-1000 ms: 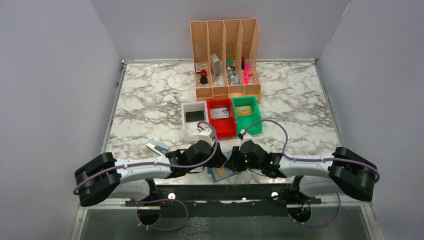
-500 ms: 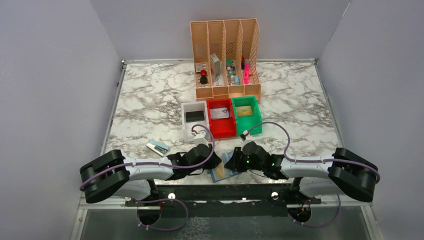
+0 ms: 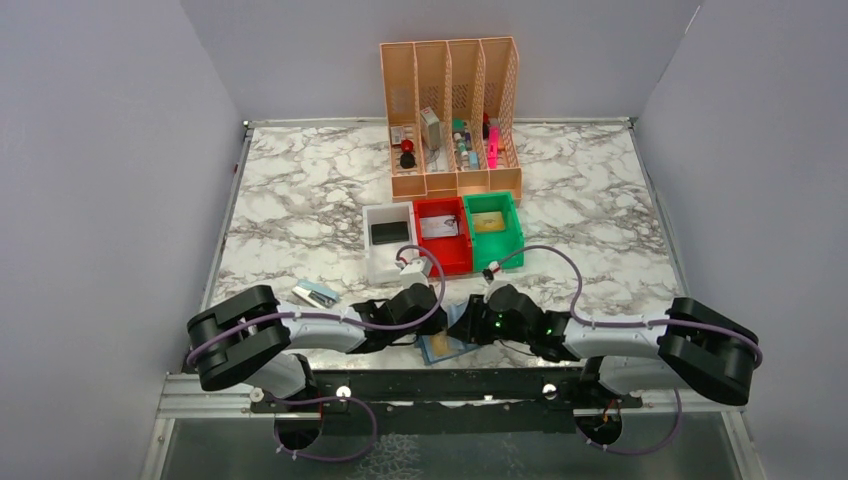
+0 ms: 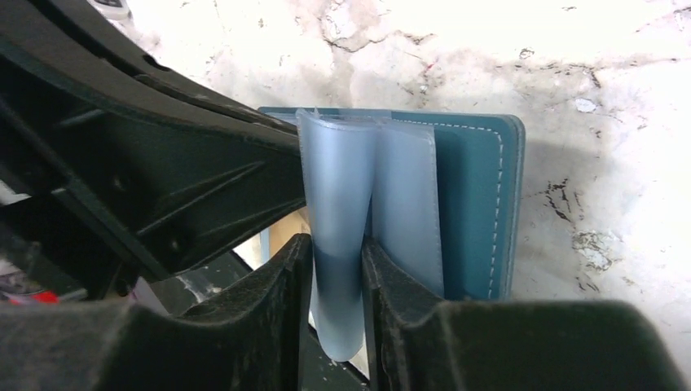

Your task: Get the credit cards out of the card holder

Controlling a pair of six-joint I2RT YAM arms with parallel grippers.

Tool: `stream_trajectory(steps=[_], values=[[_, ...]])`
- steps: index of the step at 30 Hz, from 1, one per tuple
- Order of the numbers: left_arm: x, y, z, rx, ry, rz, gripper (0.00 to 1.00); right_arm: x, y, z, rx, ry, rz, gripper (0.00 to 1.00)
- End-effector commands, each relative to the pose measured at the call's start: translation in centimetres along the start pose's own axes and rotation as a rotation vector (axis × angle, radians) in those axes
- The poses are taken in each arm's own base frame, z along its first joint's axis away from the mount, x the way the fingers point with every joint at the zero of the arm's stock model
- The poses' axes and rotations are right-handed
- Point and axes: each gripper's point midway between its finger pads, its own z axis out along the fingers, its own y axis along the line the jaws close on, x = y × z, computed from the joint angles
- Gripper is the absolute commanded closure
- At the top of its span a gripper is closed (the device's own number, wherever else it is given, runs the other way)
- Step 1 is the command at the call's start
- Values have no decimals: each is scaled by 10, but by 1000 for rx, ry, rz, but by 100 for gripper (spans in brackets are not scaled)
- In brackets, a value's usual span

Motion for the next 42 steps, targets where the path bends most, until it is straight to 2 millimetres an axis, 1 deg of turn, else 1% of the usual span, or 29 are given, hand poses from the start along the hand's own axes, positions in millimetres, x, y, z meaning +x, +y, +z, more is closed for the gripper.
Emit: stream_trajectory(steps=[1,2,4,9,15,20,24,27,30,32,37,42], values=[[9,-3,3,20,41,33,100,-6,14,-7,-69,-19,0,65],[9,-4,3,24,44,36,100,-7,16,-9,-75,-23,-5,63],[9,-5,3,30,44,40,100,-12,21,-14,-89,-38,-9,54],[7,-16,1,77,46,56,100,-23,23,-26,-74,-79,-17,44],[7,-39,-1,151,71,92,99,-37,11,-44,5,-146,-15,42],[5,-54,-3,190,68,116,98,-49,7,-63,24,-216,1,42],[9,-56,2,192,87,145,97,-55,10,-75,-1,-253,12,46],[20,-53,11,179,132,158,97,-55,21,-78,-64,-252,-6,52],[30,-49,19,162,171,153,98,-51,31,-76,-115,-230,-30,58],[30,-47,19,156,170,148,97,-46,34,-72,-128,-198,-44,63],[17,-44,10,129,119,161,97,-32,34,-55,-123,-111,-76,69],[1,-37,-4,70,75,190,96,-28,34,-46,-124,-88,-71,70]])
